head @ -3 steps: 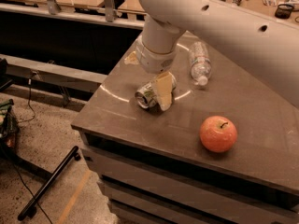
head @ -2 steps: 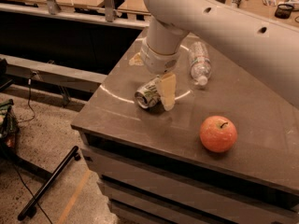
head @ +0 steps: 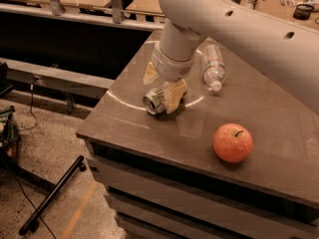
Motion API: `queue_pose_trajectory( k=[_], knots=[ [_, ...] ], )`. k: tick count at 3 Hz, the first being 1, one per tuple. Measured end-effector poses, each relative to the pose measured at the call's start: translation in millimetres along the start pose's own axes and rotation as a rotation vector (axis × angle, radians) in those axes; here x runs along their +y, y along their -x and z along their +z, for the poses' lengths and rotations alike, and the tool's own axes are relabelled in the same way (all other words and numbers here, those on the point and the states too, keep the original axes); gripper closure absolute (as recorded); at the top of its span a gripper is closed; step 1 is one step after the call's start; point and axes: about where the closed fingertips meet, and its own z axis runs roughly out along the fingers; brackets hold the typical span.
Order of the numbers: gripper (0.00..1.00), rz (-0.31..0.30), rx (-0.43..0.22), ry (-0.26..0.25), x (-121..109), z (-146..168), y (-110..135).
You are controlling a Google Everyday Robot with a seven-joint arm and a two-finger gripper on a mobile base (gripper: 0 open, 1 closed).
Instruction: Pick 7up can
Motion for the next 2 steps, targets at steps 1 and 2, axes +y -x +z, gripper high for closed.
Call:
queue_pose_trajectory(
  k=[1, 2],
  knots=[
    [0.63, -0.028, -0.022, -0.013, 1.8, -0.1, 10.2],
    [0.66, -0.039, -0.034, -0.019, 2.8, 0.6, 15.2]
  ],
)
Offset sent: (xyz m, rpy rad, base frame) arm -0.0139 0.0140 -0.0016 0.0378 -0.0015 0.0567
